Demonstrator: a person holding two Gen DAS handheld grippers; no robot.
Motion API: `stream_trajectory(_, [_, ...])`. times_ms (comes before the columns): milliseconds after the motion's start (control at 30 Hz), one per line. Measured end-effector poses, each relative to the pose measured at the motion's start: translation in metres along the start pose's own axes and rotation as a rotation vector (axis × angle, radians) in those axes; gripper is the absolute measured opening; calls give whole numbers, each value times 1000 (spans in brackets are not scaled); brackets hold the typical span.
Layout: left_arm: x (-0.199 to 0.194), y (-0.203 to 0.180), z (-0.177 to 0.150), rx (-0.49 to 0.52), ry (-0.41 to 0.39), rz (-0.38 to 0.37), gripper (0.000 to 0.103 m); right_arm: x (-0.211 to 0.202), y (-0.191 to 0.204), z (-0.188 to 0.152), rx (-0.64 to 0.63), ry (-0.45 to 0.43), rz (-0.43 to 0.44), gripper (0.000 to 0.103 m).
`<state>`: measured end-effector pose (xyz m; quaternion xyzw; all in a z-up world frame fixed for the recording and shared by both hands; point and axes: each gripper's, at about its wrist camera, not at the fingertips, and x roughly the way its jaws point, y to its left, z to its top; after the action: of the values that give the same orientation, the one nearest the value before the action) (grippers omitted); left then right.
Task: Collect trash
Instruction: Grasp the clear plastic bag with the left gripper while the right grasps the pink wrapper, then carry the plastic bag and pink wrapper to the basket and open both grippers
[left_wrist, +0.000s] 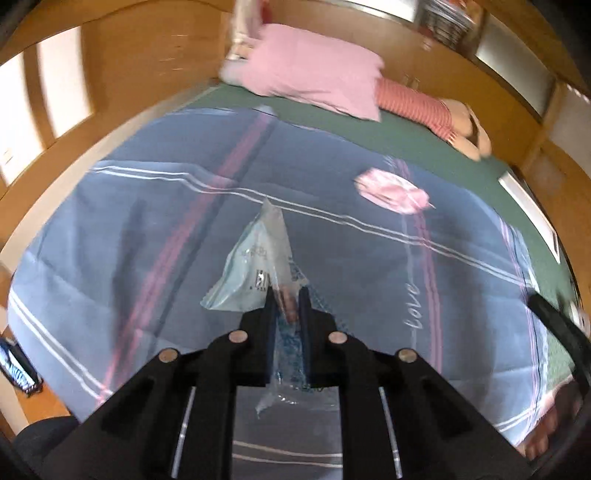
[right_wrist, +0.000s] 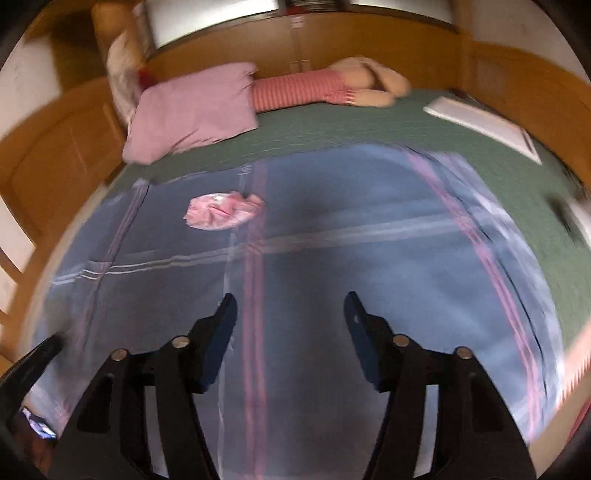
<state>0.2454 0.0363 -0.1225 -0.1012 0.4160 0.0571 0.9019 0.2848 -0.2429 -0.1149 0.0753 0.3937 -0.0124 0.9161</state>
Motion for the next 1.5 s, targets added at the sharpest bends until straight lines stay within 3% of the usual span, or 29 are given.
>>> stream_trajectory(133, [-3,9,-5,-25,-19,12,13,69,51,43,-76,-12,-9,67])
stream_trajectory(333, [21,27,-4,-84,89,-5,13,153,98,98,-109,-3,-70,72])
stream_trajectory(433, [24,32,-3,-89,98,-15,13,197,104,105,-132,103,-121,73])
stream_trajectory(500, [26,33,-2,-95,103,-18,13,213,97,98,-82,166,-108,57])
stream_trajectory(567, [25,34,-4,-104,109,-24,13,210,88,92,-29,166,-47,34])
stream_trajectory(600, [24,34,-4,-104,107,-24,13,207,84,89,-10,172,-26,31])
stream_trajectory(667, [25,31,-3,-92,99,-18,13,190,78,80,-18,169,4,21])
stream_trajectory(733, [22,28,-5,-78,80,-3,13,166,77,71,-54,139,2,19])
stream_trajectory(967, [9,13,-7,-15,0,11,13,38,57,4,-123,64,31,19])
stream_trajectory(1133, [-10,-10,-16,93,-85,-2,13,-47,27,-55,-112,17,-20,19])
stream_trajectory(1300, [-65,-41,-42,271,-231,-53,13,-121,-6,-97,-58,-49,-56,19])
stream_trajectory(1500, [-123,-57,-75,349,-282,-146,13,-191,-23,-126,-26,-145,-107,19])
